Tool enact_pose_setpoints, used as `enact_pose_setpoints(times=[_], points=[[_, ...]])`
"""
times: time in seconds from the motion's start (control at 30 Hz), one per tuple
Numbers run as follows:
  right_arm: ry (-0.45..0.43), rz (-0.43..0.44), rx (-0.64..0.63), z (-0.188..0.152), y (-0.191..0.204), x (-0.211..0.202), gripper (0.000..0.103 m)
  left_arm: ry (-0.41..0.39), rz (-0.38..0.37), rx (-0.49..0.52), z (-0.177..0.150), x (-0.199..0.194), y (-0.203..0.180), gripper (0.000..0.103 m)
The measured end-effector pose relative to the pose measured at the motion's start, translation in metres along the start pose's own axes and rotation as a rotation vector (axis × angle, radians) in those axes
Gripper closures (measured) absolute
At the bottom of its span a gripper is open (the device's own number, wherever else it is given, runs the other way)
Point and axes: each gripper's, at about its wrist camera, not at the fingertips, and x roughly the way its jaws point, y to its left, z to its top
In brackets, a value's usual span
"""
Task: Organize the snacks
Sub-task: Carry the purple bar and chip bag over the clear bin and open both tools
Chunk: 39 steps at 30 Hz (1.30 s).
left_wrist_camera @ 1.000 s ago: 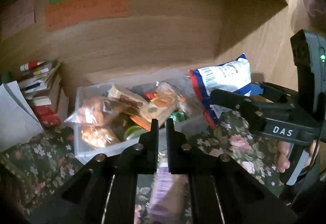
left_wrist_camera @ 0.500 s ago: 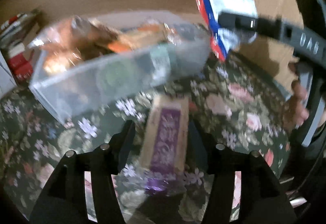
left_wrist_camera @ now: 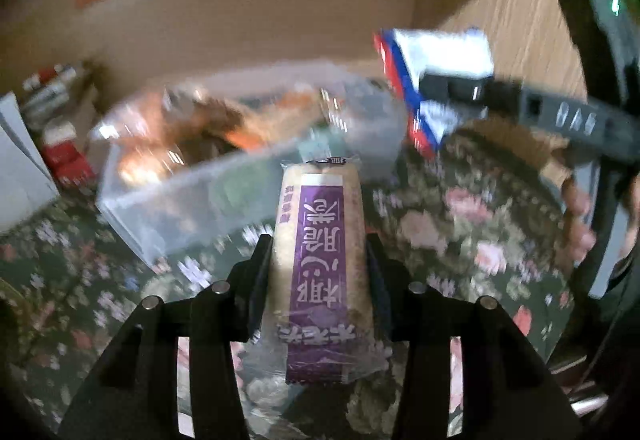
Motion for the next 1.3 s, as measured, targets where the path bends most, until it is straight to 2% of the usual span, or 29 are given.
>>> enact_pose_setpoints(times=[0.23,0.3,0.37,0.4,0.53,0.6,0.63,0.7,0.77,0.83,0.93,1.07,1.13,1.17,1.2,1.3], points=[[0.0,0.003,-0.008,0.009,0.003,0.01,0.042,-0.068,-0.049,-0.027,0.032,-0.017,0.008,0.06],[0.004,0.005,-0.007,0.011,0.004,0.015,0.042,-0.084,-0.044,-0.013,0.037,-0.019,0.007,0.065],[0.007,0.006,-0.008,0.012,0.005,0.017,0.042,-0.076,-0.048,0.008,0.039,-0.021,0.007,0.085],[0.008,0.007,-0.01,0.013,0.005,0.018,0.042,-0.066,-0.053,0.015,0.039,-0.019,0.006,0.103],[0.011,0.002,-0.013,0.011,0.003,0.017,0.042,-0.023,-0.056,0.018,0.034,-0.008,0.005,0.103],[0.011,0.006,-0.01,0.011,0.001,0.015,0.042,0.0,-0.064,0.011,0.03,0.0,0.006,0.099],[0.012,0.008,-0.01,0.011,0.0,0.015,0.042,0.013,-0.072,0.008,0.027,0.002,0.008,0.093],[0.012,0.006,-0.012,0.01,-0.001,0.013,0.042,0.051,-0.085,0.005,0.019,0.012,0.007,0.076],[0.012,0.007,-0.012,0.009,-0.001,0.011,0.042,0.077,-0.081,0.02,0.007,0.018,0.004,0.049],[0.011,0.008,-0.014,0.009,0.0,0.01,0.042,0.101,-0.092,0.025,-0.005,0.021,0.005,0.04],[0.012,0.007,-0.018,0.008,0.0,0.009,0.041,0.143,-0.121,0.023,-0.022,0.022,0.005,0.039],[0.009,0.009,-0.017,0.007,-0.001,0.008,0.041,0.186,-0.11,0.02,-0.045,0.026,0.005,0.039],[0.008,0.013,-0.017,0.006,-0.001,0.007,0.041,0.163,-0.086,0.019,-0.051,0.025,0.005,0.047],[0.007,0.013,-0.016,0.006,-0.001,0.006,0.041,0.158,-0.067,0.023,-0.052,0.023,0.005,0.057],[0.007,0.011,-0.015,0.004,0.0,0.005,0.041,0.15,-0.041,0.019,-0.053,0.021,0.004,0.058],[0.007,0.011,-0.015,0.004,-0.001,0.005,0.041,0.131,-0.033,-0.011,-0.053,0.015,0.007,0.058]])
